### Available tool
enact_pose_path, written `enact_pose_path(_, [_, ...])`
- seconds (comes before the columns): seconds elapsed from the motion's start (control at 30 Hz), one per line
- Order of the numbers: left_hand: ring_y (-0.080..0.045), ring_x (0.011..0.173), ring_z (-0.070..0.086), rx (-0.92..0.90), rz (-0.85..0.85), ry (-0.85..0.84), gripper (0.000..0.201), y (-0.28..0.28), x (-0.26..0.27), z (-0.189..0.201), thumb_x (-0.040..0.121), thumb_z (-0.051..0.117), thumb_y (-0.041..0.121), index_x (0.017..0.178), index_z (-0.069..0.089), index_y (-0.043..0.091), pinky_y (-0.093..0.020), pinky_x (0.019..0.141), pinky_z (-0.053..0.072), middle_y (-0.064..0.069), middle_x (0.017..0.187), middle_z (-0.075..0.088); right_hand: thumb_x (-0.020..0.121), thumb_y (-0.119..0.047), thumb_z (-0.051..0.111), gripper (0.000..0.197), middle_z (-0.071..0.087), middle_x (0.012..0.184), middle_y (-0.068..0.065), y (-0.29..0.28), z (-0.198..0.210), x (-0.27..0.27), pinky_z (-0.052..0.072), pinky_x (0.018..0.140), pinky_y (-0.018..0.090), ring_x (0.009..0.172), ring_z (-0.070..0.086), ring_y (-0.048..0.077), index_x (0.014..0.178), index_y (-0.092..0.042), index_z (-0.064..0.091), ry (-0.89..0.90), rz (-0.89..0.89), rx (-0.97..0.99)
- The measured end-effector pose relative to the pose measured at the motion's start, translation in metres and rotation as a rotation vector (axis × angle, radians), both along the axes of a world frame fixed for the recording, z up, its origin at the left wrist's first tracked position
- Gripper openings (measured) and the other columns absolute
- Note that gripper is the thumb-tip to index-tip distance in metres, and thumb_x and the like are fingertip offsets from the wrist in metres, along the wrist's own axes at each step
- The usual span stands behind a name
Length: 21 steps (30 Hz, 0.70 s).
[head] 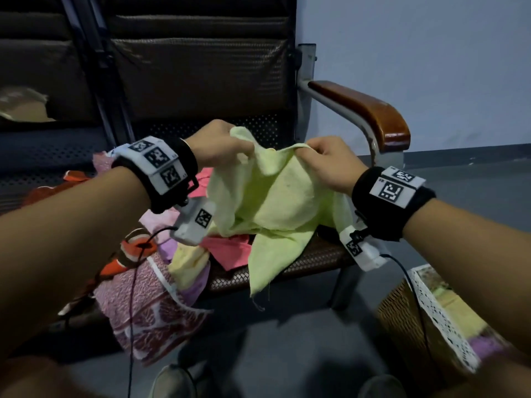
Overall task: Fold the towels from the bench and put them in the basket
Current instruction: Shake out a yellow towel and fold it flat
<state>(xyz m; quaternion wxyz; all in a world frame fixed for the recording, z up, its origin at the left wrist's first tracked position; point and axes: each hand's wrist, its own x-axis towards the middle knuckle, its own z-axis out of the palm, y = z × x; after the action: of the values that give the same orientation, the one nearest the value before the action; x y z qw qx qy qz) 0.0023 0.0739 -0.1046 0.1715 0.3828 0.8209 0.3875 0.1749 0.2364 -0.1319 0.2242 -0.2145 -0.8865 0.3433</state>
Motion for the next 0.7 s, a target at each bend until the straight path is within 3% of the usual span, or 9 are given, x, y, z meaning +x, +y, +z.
enact_pose_path(0.03, [-0.021,0.077,0.071,0.036,-0.046,-0.094,0.03,-0.001,0.002,0.002,0.065,0.077,0.027,0.086,0.075,0.006,-0.041,0.076,0.06,-0.014,0.089,0.076,0.094,-0.03,0.053,0.028,0.057,0.067,-0.006,-0.002,0.0,0.0,0.043,0.066,0.03,0.066,0.054,0.011,0.076,-0.012,0.064,0.001,0.0,0.017])
enact_pose_path(0.1, [-0.017,0.072,0.07,0.065,-0.062,-0.018,0.01,-0.001,0.004,0.004,0.074,0.077,0.019,0.079,0.076,0.011,-0.034,0.069,0.059,-0.006,0.078,0.075,0.095,-0.026,0.053,0.014,0.057,0.068,-0.013,-0.005,0.001,0.002,0.041,0.063,0.025,0.065,0.053,0.002,0.087,-0.023,0.064,0.052,-0.006,0.02])
enact_pose_path(0.23, [-0.017,0.057,0.052,0.041,0.196,0.341,0.032,0.001,0.006,0.006,0.085,0.06,0.031,0.061,0.062,0.01,-0.029,0.05,0.038,-0.002,0.057,0.056,0.1,-0.015,0.046,0.019,0.05,0.057,-0.021,-0.014,-0.001,0.015,0.031,0.048,0.013,0.045,0.044,0.002,0.115,-0.027,0.047,0.155,0.122,0.097])
enact_pose_path(0.3, [-0.021,0.059,0.052,0.1,0.342,0.215,0.034,0.0,0.004,0.006,0.089,0.051,0.029,0.06,0.056,0.011,-0.03,0.05,0.037,-0.002,0.06,0.053,0.097,-0.006,0.041,0.029,0.055,0.06,-0.025,-0.022,-0.001,0.02,0.038,0.051,0.014,0.049,0.047,0.004,0.108,-0.03,0.053,0.085,0.224,0.197])
enact_pose_path(0.4, [-0.034,0.082,0.062,0.15,0.336,-0.13,0.016,0.0,0.004,0.009,0.088,0.045,0.0,0.083,0.06,-0.001,-0.041,0.072,0.054,-0.022,0.085,0.061,0.087,-0.002,0.042,0.043,0.072,0.081,-0.013,-0.033,-0.004,0.02,0.051,0.076,0.027,0.075,0.064,0.008,0.082,-0.031,0.073,-0.17,0.32,0.244])
enact_pose_path(0.47, [-0.035,0.081,0.062,0.189,0.238,-0.341,0.024,0.001,0.016,0.011,0.08,0.042,-0.019,0.089,0.06,-0.007,-0.043,0.072,0.055,-0.027,0.086,0.06,0.088,-0.006,0.043,0.042,0.072,0.074,-0.008,-0.04,-0.011,0.016,0.048,0.066,0.018,0.066,0.063,0.003,0.082,-0.03,0.078,-0.245,0.302,0.186])
enact_pose_path(0.57, [-0.025,0.062,0.067,0.2,0.101,-0.443,0.02,0.004,0.036,0.012,0.09,0.047,-0.014,0.084,0.06,-0.001,-0.032,0.055,0.059,-0.018,0.072,0.064,0.089,-0.022,0.052,0.027,0.066,0.063,-0.007,-0.049,-0.018,0.004,0.043,0.058,0.02,0.059,0.058,0.004,0.079,-0.025,0.077,-0.155,0.189,0.087])
enact_pose_path(0.63, [-0.024,0.069,0.072,0.173,0.039,-0.392,0.011,0.006,0.044,0.011,0.09,0.064,-0.005,0.082,0.061,0.003,-0.036,0.063,0.064,-0.019,0.084,0.068,0.086,-0.038,0.06,0.028,0.062,0.061,-0.006,-0.05,-0.019,-0.008,0.042,0.058,0.027,0.06,0.057,0.008,0.065,-0.021,0.067,-0.083,0.083,0.042])
enact_pose_path(0.7, [-0.03,0.082,0.075,0.149,0.026,-0.265,0.018,0.007,0.046,0.012,0.084,0.078,0.012,0.087,0.068,-0.002,-0.042,0.075,0.063,-0.022,0.094,0.073,0.08,-0.052,0.066,0.034,0.065,0.065,-0.003,-0.051,-0.019,-0.018,0.046,0.058,0.029,0.063,0.061,0.015,0.067,-0.021,0.067,-0.058,0.011,-0.028])
